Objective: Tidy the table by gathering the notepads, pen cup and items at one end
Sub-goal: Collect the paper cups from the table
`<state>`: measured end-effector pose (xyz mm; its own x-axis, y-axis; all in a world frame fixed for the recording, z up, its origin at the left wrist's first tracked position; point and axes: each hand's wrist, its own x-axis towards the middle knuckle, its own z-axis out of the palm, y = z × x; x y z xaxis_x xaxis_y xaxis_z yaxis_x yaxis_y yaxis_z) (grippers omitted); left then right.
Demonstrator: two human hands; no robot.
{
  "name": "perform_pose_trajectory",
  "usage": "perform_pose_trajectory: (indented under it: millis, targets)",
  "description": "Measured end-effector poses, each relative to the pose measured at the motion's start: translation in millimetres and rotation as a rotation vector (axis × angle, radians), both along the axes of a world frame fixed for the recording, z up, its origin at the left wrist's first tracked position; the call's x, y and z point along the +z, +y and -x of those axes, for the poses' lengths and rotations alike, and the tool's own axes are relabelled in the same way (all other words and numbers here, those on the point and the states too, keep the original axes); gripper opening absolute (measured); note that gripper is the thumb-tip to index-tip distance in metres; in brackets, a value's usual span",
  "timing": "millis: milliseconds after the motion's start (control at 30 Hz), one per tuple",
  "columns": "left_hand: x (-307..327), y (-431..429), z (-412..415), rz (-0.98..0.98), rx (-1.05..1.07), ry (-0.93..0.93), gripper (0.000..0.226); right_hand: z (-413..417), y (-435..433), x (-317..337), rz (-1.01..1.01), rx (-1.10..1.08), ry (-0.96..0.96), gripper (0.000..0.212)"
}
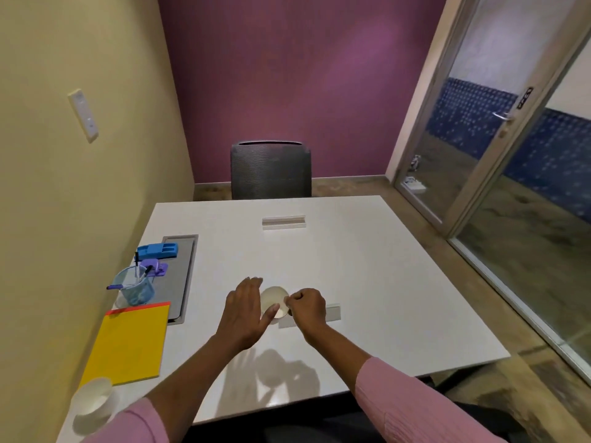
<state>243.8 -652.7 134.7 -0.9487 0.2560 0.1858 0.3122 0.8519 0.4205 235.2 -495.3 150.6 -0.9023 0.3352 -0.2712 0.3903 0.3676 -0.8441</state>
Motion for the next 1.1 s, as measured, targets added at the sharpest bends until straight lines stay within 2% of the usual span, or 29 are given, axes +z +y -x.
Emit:
perform_pose_trajectory:
  millis: [300,400,500,633,1100]
  targets:
    - [-30.6,132.7,26.9,0.209,0.041,-0.09,0.086,37.0,152.1,-30.0,-0.012,-0.057,-0.027,0.015]
    - [-40.9,161.5,36.6,0.28,0.052,-0.128,0.073,50.5,191.4,-41.4,-0.008,-0.079,-0.04,0.021]
    - [-45.8,181.5,47.1,0.318,0.043,-0.157,0.07,61.6,219.7,-54.2,-0.01,-0.091,-0.06,0.023]
    - [-54.0,198.0,58.7,0.317,0.039,-0.193,0.069,74.7,240.9,-74.0,-0.017,-0.094,-0.093,0.011]
    - [-94.4,196.0,68.8,0.344,0.044,-0.249,0.074,101.9,256.8,-138.0,-0.107,-0.098,-0.174,0.015]
